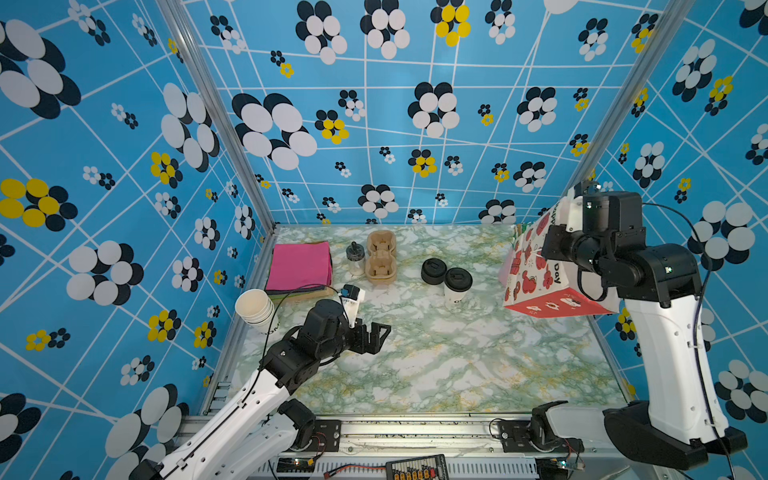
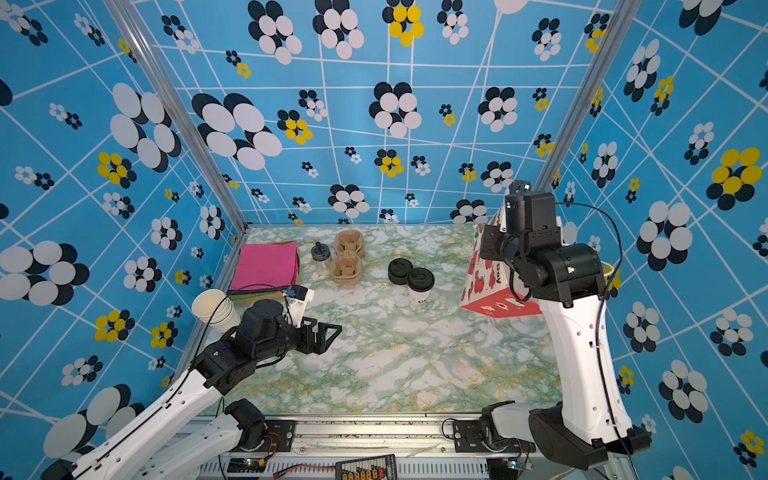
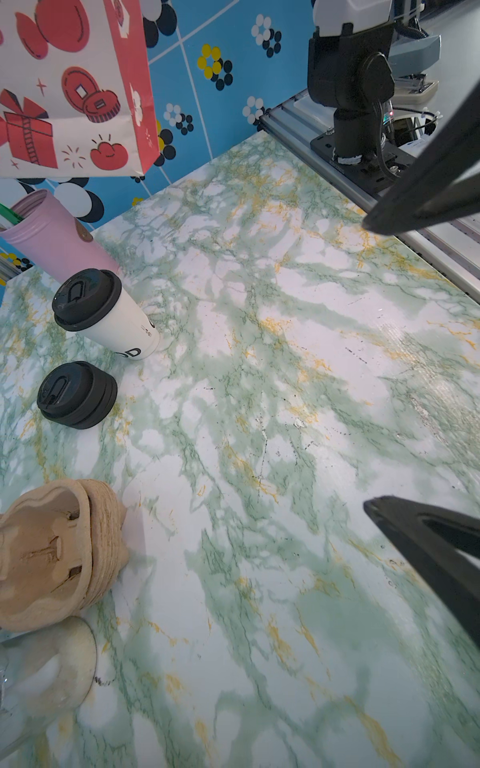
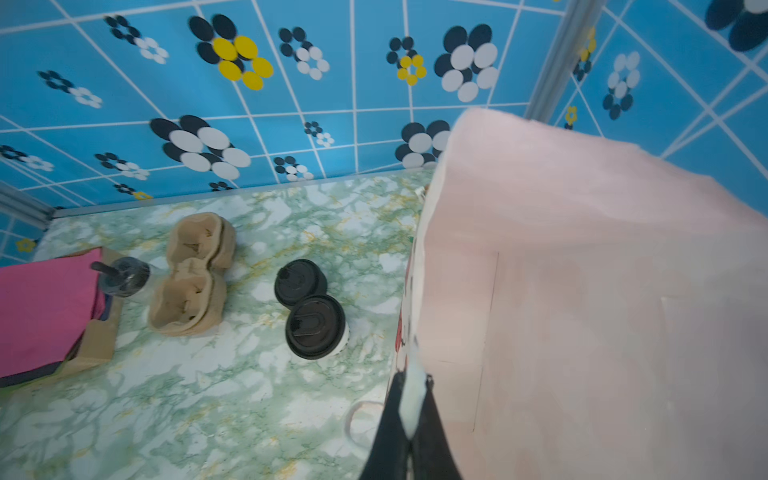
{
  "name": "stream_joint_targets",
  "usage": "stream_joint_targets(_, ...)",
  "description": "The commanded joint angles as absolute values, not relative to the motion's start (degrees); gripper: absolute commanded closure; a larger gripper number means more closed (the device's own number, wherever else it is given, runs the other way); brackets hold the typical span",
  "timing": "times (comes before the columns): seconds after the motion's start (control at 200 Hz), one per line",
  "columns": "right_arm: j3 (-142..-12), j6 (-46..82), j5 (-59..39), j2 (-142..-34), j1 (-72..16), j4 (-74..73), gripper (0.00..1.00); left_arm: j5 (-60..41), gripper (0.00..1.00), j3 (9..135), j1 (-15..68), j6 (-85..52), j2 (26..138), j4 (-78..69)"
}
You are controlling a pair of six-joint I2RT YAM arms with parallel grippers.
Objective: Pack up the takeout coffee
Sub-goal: 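Lift the red-printed gift bag by its handle and carry it toward the cups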
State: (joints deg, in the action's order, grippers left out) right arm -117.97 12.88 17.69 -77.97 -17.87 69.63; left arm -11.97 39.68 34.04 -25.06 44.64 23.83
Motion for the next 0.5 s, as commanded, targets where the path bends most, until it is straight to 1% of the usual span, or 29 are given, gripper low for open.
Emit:
stream_joint_targets(0.0, -124.38, 14.13, 20.22, -81.62, -24.25, 73.81, 1.0, -11.67, 0.01, 38.92, 33.26, -25.66, 43.69, 24.33)
stream_joint_targets(0.235, -134.61, 14.64, 22.43, -90.08, -38.23, 76.96, 1.0, -11.18, 0.01, 39.01, 32.98, -25.59, 42.67, 25.37)
stream_joint_targets(0.495, -142.89, 14.75, 22.86, -101.11, -51.07, 79.39, 1.0, -8.5, 0.01, 40.04, 33.0, -25.76, 38.99, 28.42)
